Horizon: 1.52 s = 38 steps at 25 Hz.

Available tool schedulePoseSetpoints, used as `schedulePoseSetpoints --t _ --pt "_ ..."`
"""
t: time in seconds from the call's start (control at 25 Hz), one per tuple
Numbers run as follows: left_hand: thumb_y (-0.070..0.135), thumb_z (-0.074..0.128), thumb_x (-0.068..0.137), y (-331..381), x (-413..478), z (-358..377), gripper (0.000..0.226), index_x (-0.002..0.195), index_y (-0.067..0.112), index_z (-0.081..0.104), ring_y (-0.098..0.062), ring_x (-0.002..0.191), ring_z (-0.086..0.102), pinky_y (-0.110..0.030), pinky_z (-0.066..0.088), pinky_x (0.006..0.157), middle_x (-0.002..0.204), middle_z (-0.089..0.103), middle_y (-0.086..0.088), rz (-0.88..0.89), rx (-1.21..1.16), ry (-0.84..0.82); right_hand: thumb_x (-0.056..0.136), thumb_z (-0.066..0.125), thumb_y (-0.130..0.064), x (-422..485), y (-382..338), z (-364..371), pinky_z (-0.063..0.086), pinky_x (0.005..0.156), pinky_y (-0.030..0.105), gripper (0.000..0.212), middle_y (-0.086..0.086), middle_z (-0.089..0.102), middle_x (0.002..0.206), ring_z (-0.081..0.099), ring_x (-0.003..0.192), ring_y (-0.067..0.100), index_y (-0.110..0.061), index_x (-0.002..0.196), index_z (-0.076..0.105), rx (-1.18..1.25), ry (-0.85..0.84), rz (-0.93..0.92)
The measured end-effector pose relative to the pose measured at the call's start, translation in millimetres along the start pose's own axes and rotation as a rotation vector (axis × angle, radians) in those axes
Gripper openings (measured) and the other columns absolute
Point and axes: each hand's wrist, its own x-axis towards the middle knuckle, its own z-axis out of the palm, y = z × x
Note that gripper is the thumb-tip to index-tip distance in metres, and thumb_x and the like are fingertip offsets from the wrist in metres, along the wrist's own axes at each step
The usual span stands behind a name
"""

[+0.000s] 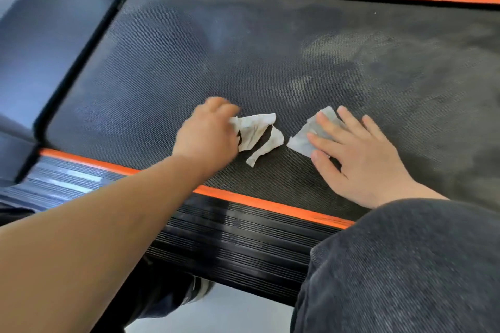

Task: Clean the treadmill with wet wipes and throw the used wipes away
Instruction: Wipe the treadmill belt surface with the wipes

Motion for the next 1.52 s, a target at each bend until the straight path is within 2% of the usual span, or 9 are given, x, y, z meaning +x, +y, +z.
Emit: schedulePoseSetpoints --t 0.12,0.24,0.36,0.48,0.64,0.76,0.92,1.08,1.52 --pt "0.036 0.059 0.095 -32 13 -3 0.039 0.129 0.018 0.060 -0.035 0.117 0.056 -0.044 0.048 0.098 0.136 0.046 -0.009 -0.504 -0.058 -0.126 0.100 0.044 -0.044 9 -2 -3 0.030 0.117 0.060 0.044 0.008 0.051 0.153 0.039 0.146 0.037 -0.020 0.114 0.077 -0.017 0.087 -0.017" --pt "0.040 0.071 0.086 -37 12 3 0.020 0.096 0.023 0.068 -0.024 0.094 0.062 -0.032 0.050 0.080 0.115 0.054 -0.003 -0.493 -0.214 -0.109 0.098 0.054 -0.036 37 -16 -11 0.033 0.120 0.046 0.039 0.010 0.049 0.154 0.042 0.145 0.028 -0.015 0.126 0.071 0.092 0.061 -0.207" --pt "0.026 0.077 0.078 -31 16 3 0.014 0.074 0.020 0.065 -0.018 0.071 0.060 -0.029 0.050 0.062 0.078 0.062 0.004 -0.542 -0.495 -0.071 0.099 0.035 -0.049 73 -41 -6 0.015 0.126 0.032 0.067 0.000 0.025 0.167 0.020 0.155 0.014 -0.018 0.157 0.037 0.150 -0.307 -0.374" --pt "0.012 0.075 0.078 -27 19 -10 0.014 0.076 0.014 0.061 -0.022 0.073 0.063 -0.040 0.061 0.073 0.077 0.063 -0.005 -0.655 -0.812 -0.041 0.093 0.008 -0.060 83 -50 14 0.007 0.128 0.036 0.079 -0.007 0.011 0.170 0.003 0.157 0.009 -0.023 0.162 0.019 0.031 -0.485 -0.430" --pt "0.001 0.064 0.086 -26 27 -32 0.012 0.093 0.008 0.057 -0.030 0.077 0.072 -0.040 0.064 0.071 0.087 0.065 -0.014 -0.744 -1.238 0.011 0.096 0.010 -0.060 75 -49 27 0.008 0.127 0.037 0.075 -0.011 0.016 0.169 0.005 0.157 0.010 -0.027 0.160 0.028 -0.005 -0.409 -0.452" --pt "0.003 0.062 0.087 -16 29 -37 0.011 0.094 0.011 0.060 -0.022 0.072 0.064 -0.031 0.056 0.061 0.087 0.060 -0.010 -0.670 -1.272 -0.127 0.101 0.036 -0.054 78 -58 14 0.040 0.111 0.036 0.049 -0.008 0.061 0.133 0.053 0.127 0.015 -0.024 0.122 0.067 0.388 -0.276 -0.237" --pt "0.005 0.064 0.093 9 33 -29 0.022 0.079 0.020 0.057 -0.021 0.074 0.061 -0.037 0.051 0.074 0.084 0.062 -0.006 -0.471 -1.433 -0.336 0.098 0.056 -0.052 111 -58 -23 0.047 0.095 0.024 0.042 -0.013 0.072 0.109 0.064 0.105 -0.002 -0.017 0.110 0.074 1.017 -0.287 0.336" --pt "0.010 0.067 0.095 19 36 -27 0.007 0.094 0.016 0.063 -0.020 0.080 0.067 -0.035 0.058 0.073 0.094 0.068 -0.007 -0.390 -1.493 -0.330 0.096 0.069 -0.024 116 -53 -36 0.061 0.088 0.046 0.025 0.015 0.075 0.108 0.074 0.103 0.031 -0.005 0.112 0.067 1.579 -0.398 0.625" --pt "0.028 0.065 0.093 16 31 -29 0.049 0.137 0.008 0.060 -0.020 0.113 0.065 -0.032 0.053 0.094 0.129 0.068 -0.008 -0.433 -1.603 -0.559 0.096 0.057 0.008 114 -37 -86 0.063 0.068 0.041 0.018 0.012 0.066 0.091 0.069 0.076 0.022 -0.010 0.096 0.058 1.538 -0.256 0.755"
